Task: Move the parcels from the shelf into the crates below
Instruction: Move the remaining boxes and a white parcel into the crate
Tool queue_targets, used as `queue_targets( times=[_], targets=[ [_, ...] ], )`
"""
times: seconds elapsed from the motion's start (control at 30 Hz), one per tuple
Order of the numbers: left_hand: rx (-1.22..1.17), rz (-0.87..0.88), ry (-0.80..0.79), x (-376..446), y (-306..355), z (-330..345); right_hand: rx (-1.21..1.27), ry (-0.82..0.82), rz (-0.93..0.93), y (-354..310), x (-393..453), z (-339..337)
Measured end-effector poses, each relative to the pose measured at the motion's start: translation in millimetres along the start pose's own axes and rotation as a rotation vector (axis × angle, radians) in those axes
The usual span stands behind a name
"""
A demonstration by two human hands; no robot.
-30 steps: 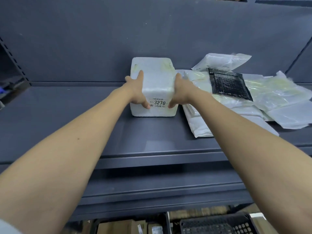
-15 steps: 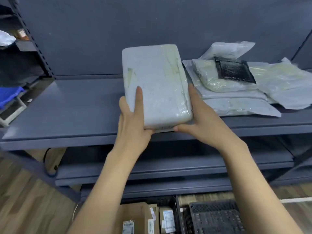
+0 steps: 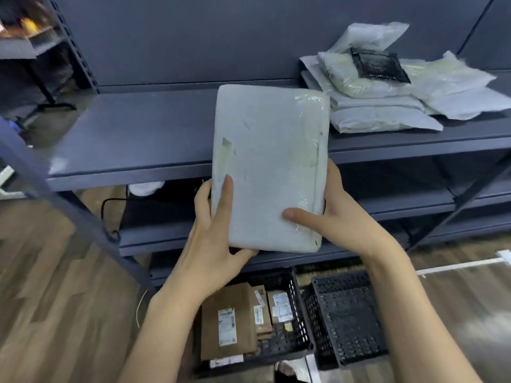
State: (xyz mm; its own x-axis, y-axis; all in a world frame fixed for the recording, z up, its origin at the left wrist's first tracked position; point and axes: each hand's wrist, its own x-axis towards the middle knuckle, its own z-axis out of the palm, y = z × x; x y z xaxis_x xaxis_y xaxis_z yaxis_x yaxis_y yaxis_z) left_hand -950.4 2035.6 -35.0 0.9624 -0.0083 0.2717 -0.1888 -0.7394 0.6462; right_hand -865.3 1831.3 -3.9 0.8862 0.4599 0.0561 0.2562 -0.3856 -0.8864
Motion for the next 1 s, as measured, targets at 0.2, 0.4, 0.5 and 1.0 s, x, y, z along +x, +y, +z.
queue_targets(
  times=[0.2,0.4,0.5,1.0],
  targets=[
    [-0.298,-0.201,0.115,-18.8,6.2,-22.3,0.101,0.125,-0.090,-2.3,-42.7,36.6],
    [-0.386,-0.187,0.119,-25.7,-2.5,-39.1,0.072,0.184,-0.130,9.4,-72.1,55.9],
    [-0.331,-0.167,0.085,-29.8,-1.8,-44.1,0.012,0.216,-0.125,18.0,-83.5,63.8],
    [-0.453,-0.118,0.091,-23.0,12.7,-12.7,0.106,0.264,-0.028,33.7,-85.3,22.4]
  ],
)
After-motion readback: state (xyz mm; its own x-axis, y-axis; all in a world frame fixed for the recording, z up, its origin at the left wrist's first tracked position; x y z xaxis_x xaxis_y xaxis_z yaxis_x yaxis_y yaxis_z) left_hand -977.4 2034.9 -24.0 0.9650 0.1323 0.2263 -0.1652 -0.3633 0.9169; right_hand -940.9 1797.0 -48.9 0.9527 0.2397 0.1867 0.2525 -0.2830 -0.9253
